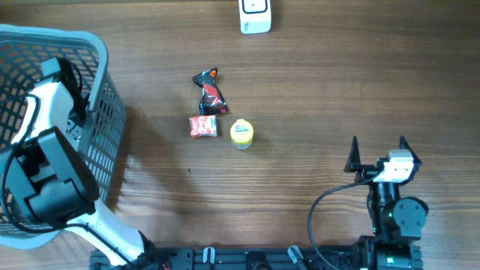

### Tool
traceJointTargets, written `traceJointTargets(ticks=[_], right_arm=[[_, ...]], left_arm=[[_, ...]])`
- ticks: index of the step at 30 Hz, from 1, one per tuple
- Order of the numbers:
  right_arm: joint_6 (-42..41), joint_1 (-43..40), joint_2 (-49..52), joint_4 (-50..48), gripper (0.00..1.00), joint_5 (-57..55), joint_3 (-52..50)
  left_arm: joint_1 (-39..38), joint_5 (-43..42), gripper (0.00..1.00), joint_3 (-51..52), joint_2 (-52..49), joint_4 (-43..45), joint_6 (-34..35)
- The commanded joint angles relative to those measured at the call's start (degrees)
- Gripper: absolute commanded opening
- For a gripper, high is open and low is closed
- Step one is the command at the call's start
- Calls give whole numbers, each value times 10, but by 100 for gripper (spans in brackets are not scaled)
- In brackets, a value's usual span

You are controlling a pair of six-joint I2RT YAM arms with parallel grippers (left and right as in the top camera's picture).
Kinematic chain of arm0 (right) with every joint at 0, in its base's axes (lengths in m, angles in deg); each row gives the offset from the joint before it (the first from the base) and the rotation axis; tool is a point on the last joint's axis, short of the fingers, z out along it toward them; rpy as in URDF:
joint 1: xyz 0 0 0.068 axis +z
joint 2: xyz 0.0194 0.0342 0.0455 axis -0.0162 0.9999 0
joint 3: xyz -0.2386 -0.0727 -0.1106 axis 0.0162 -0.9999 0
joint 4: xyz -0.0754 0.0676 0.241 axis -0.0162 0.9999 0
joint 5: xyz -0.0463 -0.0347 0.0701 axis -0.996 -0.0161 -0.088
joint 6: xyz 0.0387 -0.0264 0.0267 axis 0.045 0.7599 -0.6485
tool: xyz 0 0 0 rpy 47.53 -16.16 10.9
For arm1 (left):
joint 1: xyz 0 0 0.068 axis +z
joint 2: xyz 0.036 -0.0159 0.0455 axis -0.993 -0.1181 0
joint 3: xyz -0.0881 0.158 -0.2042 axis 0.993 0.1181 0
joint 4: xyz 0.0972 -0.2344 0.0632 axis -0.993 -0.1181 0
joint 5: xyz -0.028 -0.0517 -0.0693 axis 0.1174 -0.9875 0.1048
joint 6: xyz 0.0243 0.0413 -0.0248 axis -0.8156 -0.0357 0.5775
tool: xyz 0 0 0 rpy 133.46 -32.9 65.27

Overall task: Scan the item barcode
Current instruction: 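Grasp the tin can rim with the left gripper and lift it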

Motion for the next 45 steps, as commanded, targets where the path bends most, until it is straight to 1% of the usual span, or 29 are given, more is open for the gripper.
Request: traceJointTargets(ticks=[1,11,16,24,32,35,39,42,45], right_arm=[[-9,-1,1,-1,100,7,0],[-9,-1,1,-1,100,7,0],[-9,-1,1,-1,100,7,0],[-9,-1,1,-1,100,7,0],[-9,-1,1,-1,100,7,0],[-9,-1,1,-1,100,7,0],[-9,-1,1,-1,100,7,0],[-9,-1,1,-1,100,7,0],[-9,-1,1,-1,100,7,0]], left_arm=[[3,23,72,19,-12,1,2],[3,23,72,10,25,-6,2],[3,23,72,-21,72,-24,2],[3,23,73,-26,144,-25,2],[3,18,75,-26,231,-25,30],[3,1,75,-26,265,-25,31],[3,-23,75,-26,309,-24,49],[3,-61,75,-26,340,-20,50],[3,-96,73,-26,366,-18,68]])
